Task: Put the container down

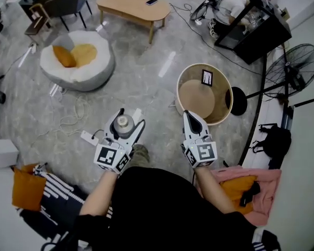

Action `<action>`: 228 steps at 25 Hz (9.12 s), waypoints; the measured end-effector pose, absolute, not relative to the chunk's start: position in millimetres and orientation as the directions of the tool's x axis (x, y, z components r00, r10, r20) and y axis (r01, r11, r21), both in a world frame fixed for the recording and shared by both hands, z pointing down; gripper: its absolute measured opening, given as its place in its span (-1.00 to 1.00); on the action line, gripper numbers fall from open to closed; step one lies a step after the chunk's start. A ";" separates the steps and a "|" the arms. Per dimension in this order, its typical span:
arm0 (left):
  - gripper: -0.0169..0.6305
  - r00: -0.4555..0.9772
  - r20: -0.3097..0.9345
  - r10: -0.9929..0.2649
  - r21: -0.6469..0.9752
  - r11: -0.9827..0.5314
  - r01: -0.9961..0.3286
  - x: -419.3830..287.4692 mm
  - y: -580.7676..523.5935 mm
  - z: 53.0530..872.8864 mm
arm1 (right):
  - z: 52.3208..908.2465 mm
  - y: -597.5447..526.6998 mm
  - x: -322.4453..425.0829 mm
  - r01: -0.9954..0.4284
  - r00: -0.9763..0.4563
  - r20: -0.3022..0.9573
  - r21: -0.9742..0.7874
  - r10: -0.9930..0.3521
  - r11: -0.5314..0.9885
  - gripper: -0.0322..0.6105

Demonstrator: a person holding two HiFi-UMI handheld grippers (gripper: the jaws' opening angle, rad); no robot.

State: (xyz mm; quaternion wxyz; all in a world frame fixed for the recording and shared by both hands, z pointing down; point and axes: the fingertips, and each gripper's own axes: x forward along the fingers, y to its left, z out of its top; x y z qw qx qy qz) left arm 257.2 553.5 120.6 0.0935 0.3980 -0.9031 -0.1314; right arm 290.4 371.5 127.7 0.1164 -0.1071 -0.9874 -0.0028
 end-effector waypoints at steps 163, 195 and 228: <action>0.22 0.558 0.485 -0.674 0.042 -0.619 -0.784 -44.9 -124.0 799.5 | 607.4 -71.8 55.1 -0.928 -0.368 0.519 -0.155 -0.772 0.338 -0.83; -0.48 0.557 0.285 -0.780 0.194 -0.522 -0.831 -75.2 -122.4 367.2 | 345.5 -112.1 82.7 -0.945 -0.322 0.324 -0.059 -0.889 0.321 -0.83; -0.85 0.490 0.049 -0.870 0.064 -0.487 -0.871 -59.2 -152.4 101.0 | 99.2 -106.7 174.1 -0.978 -0.190 0.135 0.060 -0.973 0.199 -0.83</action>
